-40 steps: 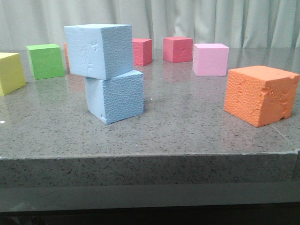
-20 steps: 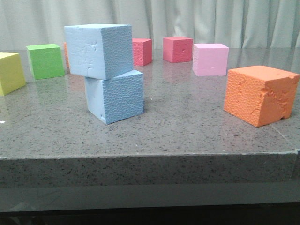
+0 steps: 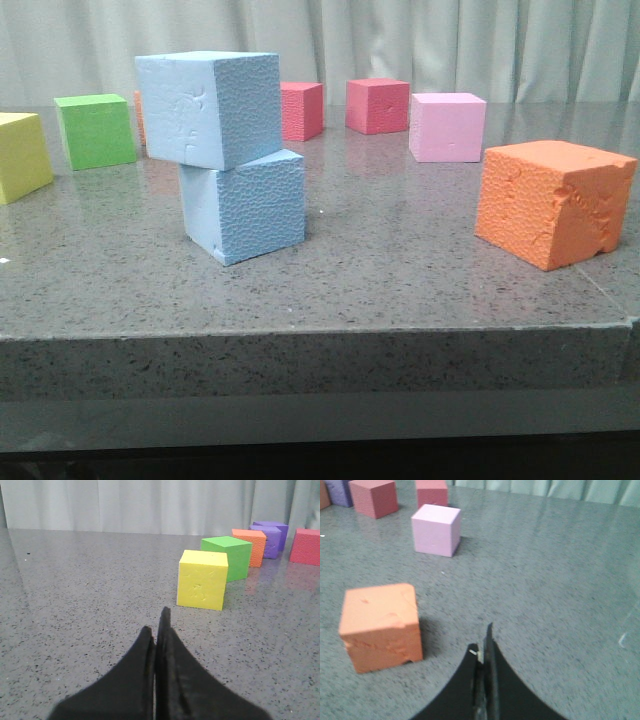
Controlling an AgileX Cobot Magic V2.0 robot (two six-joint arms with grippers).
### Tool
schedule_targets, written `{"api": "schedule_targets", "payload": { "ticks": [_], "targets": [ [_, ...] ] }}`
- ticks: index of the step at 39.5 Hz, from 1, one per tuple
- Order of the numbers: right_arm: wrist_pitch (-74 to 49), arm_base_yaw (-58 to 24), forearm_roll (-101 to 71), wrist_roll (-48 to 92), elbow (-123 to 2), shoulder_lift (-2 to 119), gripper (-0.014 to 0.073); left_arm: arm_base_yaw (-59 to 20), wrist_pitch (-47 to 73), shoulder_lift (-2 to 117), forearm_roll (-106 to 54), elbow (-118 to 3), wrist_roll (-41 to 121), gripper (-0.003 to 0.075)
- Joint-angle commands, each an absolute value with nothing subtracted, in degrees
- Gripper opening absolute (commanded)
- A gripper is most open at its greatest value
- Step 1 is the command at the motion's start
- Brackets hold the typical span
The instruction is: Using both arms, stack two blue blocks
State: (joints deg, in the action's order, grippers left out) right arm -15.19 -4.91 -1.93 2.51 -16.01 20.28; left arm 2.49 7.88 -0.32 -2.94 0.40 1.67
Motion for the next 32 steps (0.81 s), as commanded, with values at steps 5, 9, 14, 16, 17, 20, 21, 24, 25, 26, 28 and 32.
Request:
{"api": "schedule_targets", "payload": {
  "ticks": [5, 9, 14, 16, 17, 20, 21, 24, 25, 26, 28, 32],
  "targets": [
    [-9.22, -0.42, -1.65, 3.13, -6.65, 8.83, -0.0061, 2.64, 2.84, -1.33, -3.3, 0.45, 1.19, -0.002],
    [-9.39, 0.19, -2.78, 3.08, -2.33, 2.7, -0.0061, 2.64, 2.84, -1.33, -3.3, 0.45, 1.19, -0.002],
    [-9.08, 0.19, -4.1, 3.08, 1.33, -1.65, -0.0061, 2.64, 2.84, -1.33, -3.3, 0.45, 1.19, -0.002],
    [-9.97, 0.19, -4.11, 3.08, 1.26, -1.23, -0.0061, 2.64, 2.84, -1.23, -3.3, 0.45, 1.19, -0.002],
    [-9.97, 0.19, -4.11, 3.08, 1.26, -1.31, -0.0061, 2.64, 2.84, -1.23, -3.3, 0.45, 1.19, -0.002],
    [-9.92, 0.19, -4.11, 3.08, 1.26, -1.36, -0.0061, 2.64, 2.84, -1.23, -3.3, 0.45, 1.19, -0.002],
    [-9.92, 0.19, -4.11, 3.08, 1.26, -1.36, -0.0061, 2.64, 2.84, -1.23, -3.3, 0.45, 1.19, -0.002],
    [-9.92, 0.19, -4.11, 3.08, 1.26, -1.36, -0.0061, 2.64, 2.84, -1.23, -3.3, 0.45, 1.19, -0.002],
    [-9.92, 0.19, -4.11, 3.08, 1.26, -1.36, -0.0061, 2.64, 2.84, -1.23, -3.3, 0.45, 1.19, -0.002],
    [-9.92, 0.19, -4.11, 3.08, 1.26, -1.36, -0.0061, 2.64, 2.84, -1.23, -3.3, 0.45, 1.19, -0.002],
    [-9.92, 0.19, -4.11, 3.08, 1.26, -1.36, -0.0061, 2.64, 2.84, -1.23, -3.3, 0.45, 1.19, -0.002],
    [-9.92, 0.19, -4.11, 3.08, 1.26, -1.36, -0.0061, 2.64, 2.84, -1.23, -3.3, 0.45, 1.19, -0.002]
  ]
}}
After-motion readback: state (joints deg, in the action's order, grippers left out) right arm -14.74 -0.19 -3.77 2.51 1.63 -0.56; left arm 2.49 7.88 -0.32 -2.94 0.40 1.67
